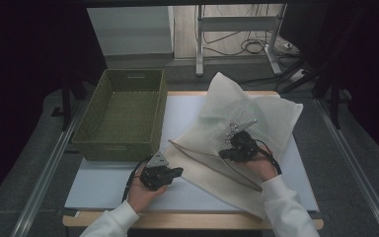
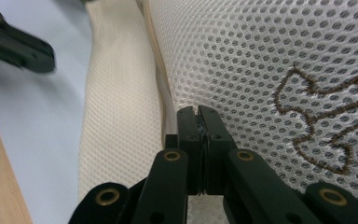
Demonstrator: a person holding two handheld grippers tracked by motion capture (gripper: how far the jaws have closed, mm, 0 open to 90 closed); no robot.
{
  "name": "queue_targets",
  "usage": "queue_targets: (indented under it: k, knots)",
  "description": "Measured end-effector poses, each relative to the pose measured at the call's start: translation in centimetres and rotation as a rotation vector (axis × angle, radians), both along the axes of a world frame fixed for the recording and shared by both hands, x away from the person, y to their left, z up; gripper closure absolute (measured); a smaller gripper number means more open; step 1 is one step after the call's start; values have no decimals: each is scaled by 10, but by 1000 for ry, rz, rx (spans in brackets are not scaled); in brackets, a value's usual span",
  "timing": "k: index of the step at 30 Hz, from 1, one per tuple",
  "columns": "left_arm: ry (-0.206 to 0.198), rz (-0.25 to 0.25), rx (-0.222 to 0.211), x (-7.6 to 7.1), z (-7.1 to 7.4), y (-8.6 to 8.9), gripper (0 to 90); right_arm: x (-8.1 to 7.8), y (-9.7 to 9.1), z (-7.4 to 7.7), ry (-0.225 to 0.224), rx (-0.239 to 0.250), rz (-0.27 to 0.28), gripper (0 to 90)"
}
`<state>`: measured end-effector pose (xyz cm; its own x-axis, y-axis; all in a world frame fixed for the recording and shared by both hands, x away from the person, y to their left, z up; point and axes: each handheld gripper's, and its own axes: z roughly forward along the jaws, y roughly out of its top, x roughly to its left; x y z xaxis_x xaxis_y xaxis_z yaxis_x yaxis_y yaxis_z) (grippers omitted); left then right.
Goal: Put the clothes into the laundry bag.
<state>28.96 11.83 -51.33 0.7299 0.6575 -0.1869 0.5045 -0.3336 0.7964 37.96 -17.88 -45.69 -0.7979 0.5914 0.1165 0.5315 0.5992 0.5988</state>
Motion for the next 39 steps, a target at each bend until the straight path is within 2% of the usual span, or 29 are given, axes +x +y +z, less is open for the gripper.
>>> queue_targets:
  k: [5,11,16,18,19,25,28,32,33,35,39]
  knots:
    - [5,19,-4,-1,-1,7,881,-2,-1,-11,24,-23,-6,888]
    - [8,29,3,-3,-2,11,881,1,3,-33,54,-54,-26,884]
    - [9,30,0,-2,-2,11,871,3,8,-46,38,-81,-29,859]
    - [9,30,0,-1,-2,11,863,3,8,-48,54,-86,-20,832]
    - [8,29,-1,-1,-3,11,857,3,8,-49,48,-86,-18,812]
    - [10,35,-6,0,-4,13,793,1,8,-39,23,-60,14,657]
    - [12,40,-7,1,-5,15,757,1,6,-30,1,-23,13,585]
    - [4,86,6,0,-3,16,715,-1,4,-23,27,49,25,532]
    - [3,90,7,0,-2,17,708,-1,3,-21,21,57,22,525]
    - [2,100,13,0,-2,17,689,-2,2,-18,1,65,14,498]
    - [-7,117,26,-3,-1,16,597,-7,-3,-7,-70,111,-30,446]
